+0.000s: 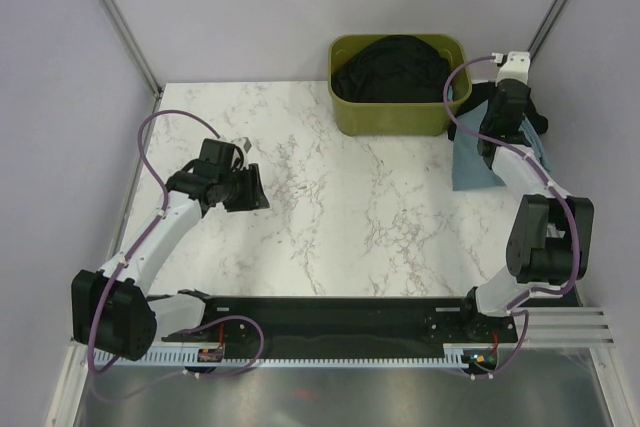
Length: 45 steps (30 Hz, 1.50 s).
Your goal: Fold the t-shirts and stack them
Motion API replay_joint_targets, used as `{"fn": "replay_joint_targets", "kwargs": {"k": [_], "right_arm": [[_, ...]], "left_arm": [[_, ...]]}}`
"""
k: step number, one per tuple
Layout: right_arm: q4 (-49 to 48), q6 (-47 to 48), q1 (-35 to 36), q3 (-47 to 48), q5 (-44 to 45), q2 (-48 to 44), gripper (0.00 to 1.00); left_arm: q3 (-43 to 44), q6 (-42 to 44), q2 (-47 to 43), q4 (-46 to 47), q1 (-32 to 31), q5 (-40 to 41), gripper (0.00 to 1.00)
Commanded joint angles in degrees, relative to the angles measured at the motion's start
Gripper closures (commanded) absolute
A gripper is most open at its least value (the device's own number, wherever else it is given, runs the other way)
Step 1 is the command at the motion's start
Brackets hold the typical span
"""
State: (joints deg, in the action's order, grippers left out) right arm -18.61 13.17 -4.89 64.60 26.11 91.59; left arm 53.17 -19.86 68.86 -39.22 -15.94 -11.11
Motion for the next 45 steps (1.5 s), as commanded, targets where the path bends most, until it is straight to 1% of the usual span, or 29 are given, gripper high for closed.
{"fn": "replay_joint_targets", "kwargs": {"k": [1,3,6,8,10,14,20,24,27,29,31,33,37,41,42,44,45], "right_arm": [[-9.2,1.0,-0.3,5.2,-5.6,0.5,1.00],[-10.6,-0.2,-0.9,5.8,-9.2,0.3,1.00],[-12.5,-3.8,-2.3,7.2,-11.5,0.4,1.00],[-11.8,-6.0,-3.0,9.7,-12.8,1.6,1.00],[-10.7,-6.1,-3.2,13.3,-13.4,2.9,1.00],[-7.3,-6.9,-3.1,20.1,-14.1,8.3,1.00],[-6.6,-5.2,-3.4,27.6,-13.4,16.3,1.00],[-8.9,-10.6,-6.1,29.9,-15.3,22.4,1.00],[-10.9,-16.5,-8.3,33.6,-15.6,27.7,1.00],[-12.2,-18.5,-9.7,35.3,-14.9,32.1,1.00],[-12.9,-21.1,-10.6,38.7,-14.6,36.6,1.00],[-13.6,-21.5,-11.6,42.7,-15.1,39.7,1.00],[-14.7,-22.2,-12.6,48.0,-12.3,47.0,1.00],[-16.4,-24.1,-13.7,51.7,-5.9,51.8,1.00],[-16.3,-24.1,-13.7,53.9,-4.1,53.0,1.00],[-12.9,-23.9,-13.9,58.1,0.6,57.5,1.00],[-10.9,-23.8,-13.9,63.1,1.9,59.3,1.00]], "left_arm": [[0.3,2.6,0.5,1.5,-0.4,-1.4,0.50],[0.3,2.6,0.8,1.5,-0.4,-1.3,0.50],[0.3,2.7,1.1,1.5,-0.4,-1.0,0.50],[0.3,2.7,1.3,1.4,-0.4,-1.1,0.50],[0.3,2.7,1.2,1.5,-0.4,-1.1,0.50],[0.3,2.7,1.3,1.5,-0.4,-1.2,0.50],[0.2,2.8,1.5,1.5,-0.4,-0.9,0.50],[0.3,2.8,1.9,1.4,-0.4,-0.8,0.50],[0.2,2.8,2.1,1.5,-0.4,-0.6,0.50],[0.0,2.8,2.2,1.5,-0.4,-0.3,0.50],[0.0,2.8,2.7,1.4,-0.4,0.2,0.50],[0.1,2.8,3.3,1.4,-0.5,0.4,0.50],[0.4,3.0,4.5,1.3,-0.5,1.0,0.50],[0.5,3.1,5.8,1.2,-0.4,1.4,0.50],[0.7,3.1,6.2,1.2,-0.4,1.6,0.50],[0.7,3.1,7.0,1.0,-0.4,1.7,0.50],[0.9,3.1,7.2,0.9,-0.4,1.7,0.50]]}}
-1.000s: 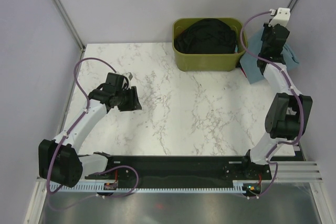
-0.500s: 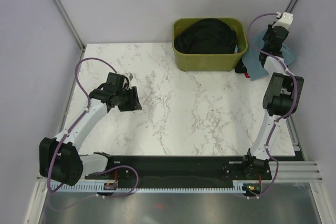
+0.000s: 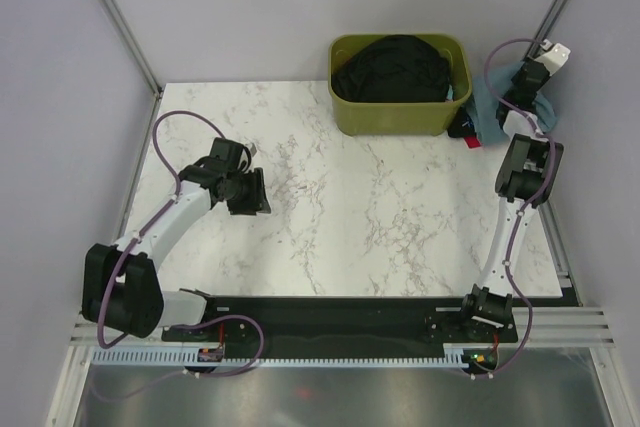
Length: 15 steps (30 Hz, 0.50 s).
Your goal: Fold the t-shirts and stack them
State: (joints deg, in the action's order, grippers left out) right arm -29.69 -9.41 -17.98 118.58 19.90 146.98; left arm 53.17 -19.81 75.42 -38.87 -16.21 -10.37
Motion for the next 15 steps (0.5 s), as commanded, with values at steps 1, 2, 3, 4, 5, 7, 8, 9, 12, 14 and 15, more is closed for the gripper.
{"fn": "replay_joint_targets", "kwargs": {"k": [1,2,3,4,5,7,8,9,12,14,15], "right_arm": [[4.2,-1.5,-1.0,11.5,8.9,7.2,0.99],[5.7,-1.8,-1.4,13.1,10.0,8.5,0.95],[6.7,-2.8,-1.5,13.9,10.6,9.3,0.85],[7.0,-3.2,-1.7,13.3,10.9,9.6,0.80],[6.8,-3.7,-2.2,12.0,11.0,9.2,0.73],[5.5,-5.3,-2.9,7.5,11.3,6.8,0.46],[5.3,-5.5,-3.3,5.9,11.1,5.8,0.37],[5.2,-5.8,-3.5,3.5,11.0,4.7,0.23],[4.1,-5.3,-3.6,-1.4,10.7,-0.3,0.09],[3.5,-4.7,-3.6,-3.4,9.7,-4.4,0.06],[3.1,-4.7,-3.6,-5.3,9.8,-7.3,0.05]], "left_arm": [[0.9,3.0,0.9,0.6,-0.1,1.1,0.50],[0.8,3.0,0.9,0.6,-0.2,1.3,0.51],[0.8,3.0,1.0,0.5,-0.1,1.5,0.51],[0.8,3.0,0.9,0.5,-0.1,1.8,0.51],[0.8,3.0,0.8,0.5,-0.1,1.8,0.51],[0.8,2.9,0.7,0.3,-0.1,1.8,0.51],[0.9,2.9,0.5,0.4,-0.2,1.8,0.51],[0.8,2.9,0.3,0.4,-0.3,1.7,0.51],[1.1,3.0,-0.4,0.4,-0.3,1.2,0.51],[1.0,3.0,-1.0,0.4,-0.4,1.1,0.51],[1.1,3.0,-1.4,0.4,-0.4,1.1,0.51]]}}
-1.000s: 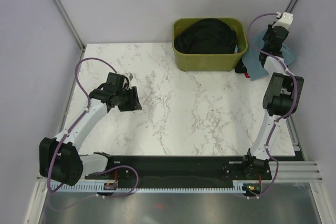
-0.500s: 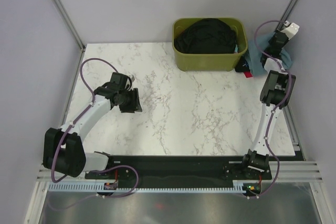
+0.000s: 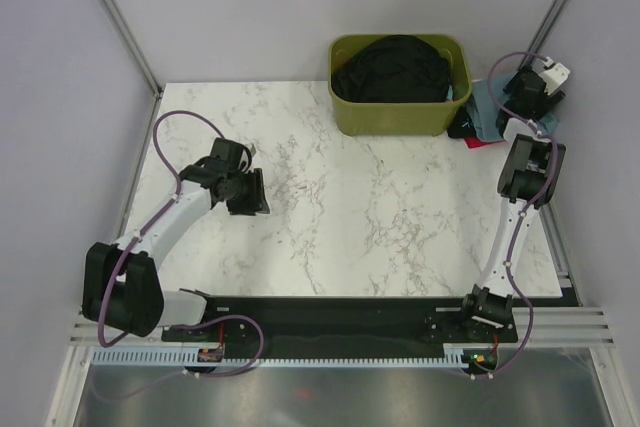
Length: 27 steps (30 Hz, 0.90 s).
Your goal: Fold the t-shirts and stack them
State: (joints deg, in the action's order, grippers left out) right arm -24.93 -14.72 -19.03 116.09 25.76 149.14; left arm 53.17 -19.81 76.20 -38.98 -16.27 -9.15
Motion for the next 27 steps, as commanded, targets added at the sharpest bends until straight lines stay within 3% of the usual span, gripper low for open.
{"fn": "replay_joint_targets", "kwargs": {"k": [1,6,11,15,22,27], "right_arm": [[-2.1,0.7,-2.6,-3.8,3.9,-11.0,0.04],[-4.1,-0.1,-2.5,-8.4,1.8,-19.6,0.02],[-0.7,-2.2,-1.2,-9.4,-2.1,-22.0,0.02],[-1.1,-3.9,1.5,-15.4,-4.9,-23.8,0.02],[-5.0,-1.4,14.0,-23.3,-7.6,-22.4,0.02],[-5.4,0.3,22.0,-17.9,-14.7,-16.9,0.02]], "left_arm": [[1.0,3.0,-2.5,0.5,-0.4,-0.3,0.51],[0.9,3.0,-3.9,0.5,-0.7,0.0,0.51],[0.7,2.9,-5.4,0.6,-0.9,0.2,0.51],[1.0,3.0,-5.8,0.6,-0.9,-0.3,0.51],[0.8,3.0,-6.3,0.5,-0.9,-0.3,0.51],[0.6,2.9,-6.8,0.5,-0.9,0.0,0.51]]}}
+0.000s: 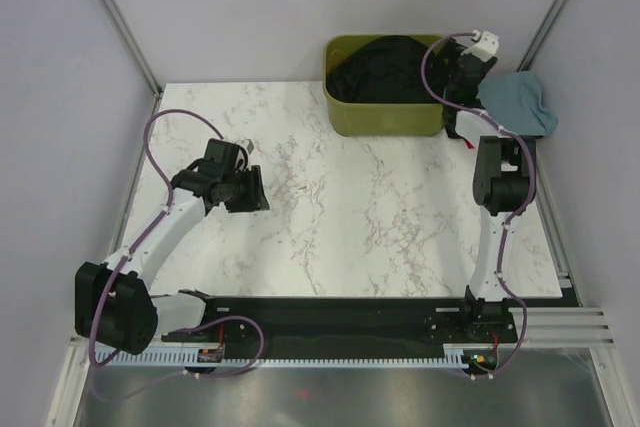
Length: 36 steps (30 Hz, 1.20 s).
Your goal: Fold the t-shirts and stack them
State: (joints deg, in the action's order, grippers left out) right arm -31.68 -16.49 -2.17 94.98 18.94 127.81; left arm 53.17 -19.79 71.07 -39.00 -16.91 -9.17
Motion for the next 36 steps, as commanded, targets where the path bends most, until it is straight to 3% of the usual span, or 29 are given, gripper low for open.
{"fn": "replay_joint_targets", "kwargs": {"k": [1,6,11,14,16,17,18,20,23,29,33,36], "right_arm": [[4.3,2.5,7.3,5.2,-9.3,5.4,0.02],[5.5,8.4,10.0,7.7,-6.7,5.8,0.02],[5.6,7.6,4.6,2.0,-5.1,1.0,0.02],[3.5,1.1,-1.6,-1.5,-12.8,-3.4,0.02],[1.6,-1.4,-5.5,-3.1,-22.7,-5.0,0.03],[-1.5,-4.7,-7.8,-3.6,-32.5,-5.2,0.04],[-1.5,-6.9,-7.8,-3.6,-32.6,-4.9,0.04],[-8.5,-14.0,-9.8,-2.6,-46.0,-4.1,0.04],[-13.3,-19.0,-10.1,0.3,-54.2,-2.2,0.04],[-21.8,-23.9,-11.1,-5.8,-44.3,-7.5,0.05],[-12.6,-17.4,-11.7,-7.0,-25.4,-10.9,0.05],[-8.9,-18.0,-13.1,-6.0,-24.3,-8.9,0.05]], "left_arm": [[0.7,2.9,-1.6,0.6,-0.3,0.1,0.51],[0.6,2.9,-1.8,0.5,-0.3,0.6,0.51],[0.6,3.0,-2.1,0.6,-0.3,0.6,0.51],[0.7,3.0,-1.9,0.5,-0.3,0.1,0.51],[0.7,3.0,-2.0,0.5,-0.3,-0.1,0.51],[0.8,3.0,-2.1,0.6,-0.3,-0.1,0.51],[0.8,3.0,-2.1,0.5,-0.3,-0.1,0.51],[0.7,3.0,-2.2,0.6,-0.3,-0.1,0.51],[0.7,3.1,-2.1,0.6,-0.3,-0.1,0.51],[0.4,3.0,-2.2,0.6,-0.3,0.3,0.51],[0.5,3.0,-2.1,0.5,-0.2,0.4,0.51],[0.6,3.1,-2.2,0.5,-0.3,0.6,0.51]]}}
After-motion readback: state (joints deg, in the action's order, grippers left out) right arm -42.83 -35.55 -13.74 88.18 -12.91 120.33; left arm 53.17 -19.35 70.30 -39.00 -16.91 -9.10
